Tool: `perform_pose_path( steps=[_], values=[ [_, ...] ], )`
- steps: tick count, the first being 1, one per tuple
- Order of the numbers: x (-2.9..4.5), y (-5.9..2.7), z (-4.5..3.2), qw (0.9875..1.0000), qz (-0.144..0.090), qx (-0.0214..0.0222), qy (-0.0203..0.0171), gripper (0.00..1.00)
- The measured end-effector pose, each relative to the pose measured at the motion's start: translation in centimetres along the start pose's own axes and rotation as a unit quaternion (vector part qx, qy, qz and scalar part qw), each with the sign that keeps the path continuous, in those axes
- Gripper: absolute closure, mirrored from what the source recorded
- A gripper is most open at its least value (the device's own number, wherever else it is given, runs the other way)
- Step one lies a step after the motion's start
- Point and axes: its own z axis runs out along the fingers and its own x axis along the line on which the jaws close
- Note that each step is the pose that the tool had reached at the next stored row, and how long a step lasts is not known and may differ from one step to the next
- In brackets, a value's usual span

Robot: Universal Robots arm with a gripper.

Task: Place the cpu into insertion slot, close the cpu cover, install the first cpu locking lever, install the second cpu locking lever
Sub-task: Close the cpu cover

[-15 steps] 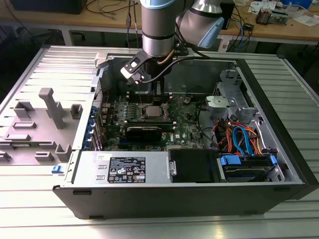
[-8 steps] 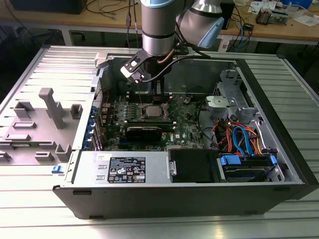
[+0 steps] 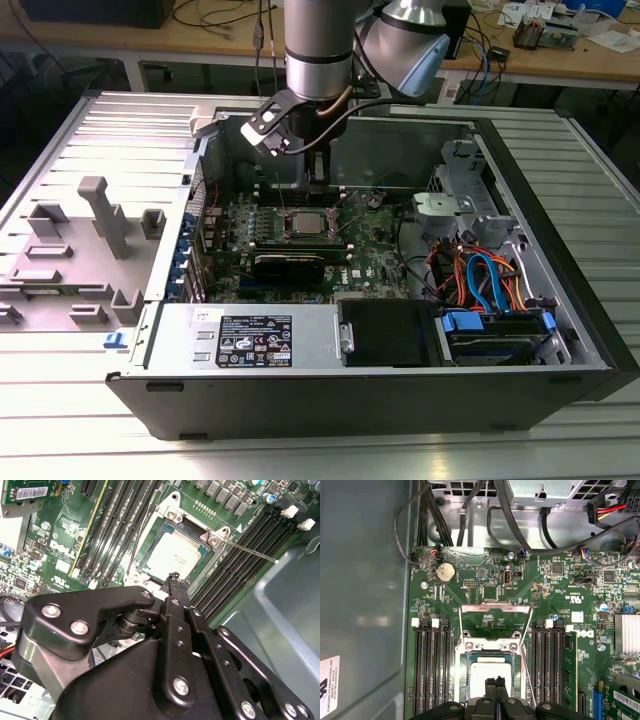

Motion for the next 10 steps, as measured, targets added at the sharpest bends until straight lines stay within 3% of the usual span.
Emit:
perform_pose_path(
  steps=[5,10],
  values=[
    [-0.01,0.04,-0.11,1.0000,0.000,0.0000,0.0000,0.89],
    [-0.02,0.62,-0.09,1.0000,0.000,0.0000,0.0000,0.89]
  ],
)
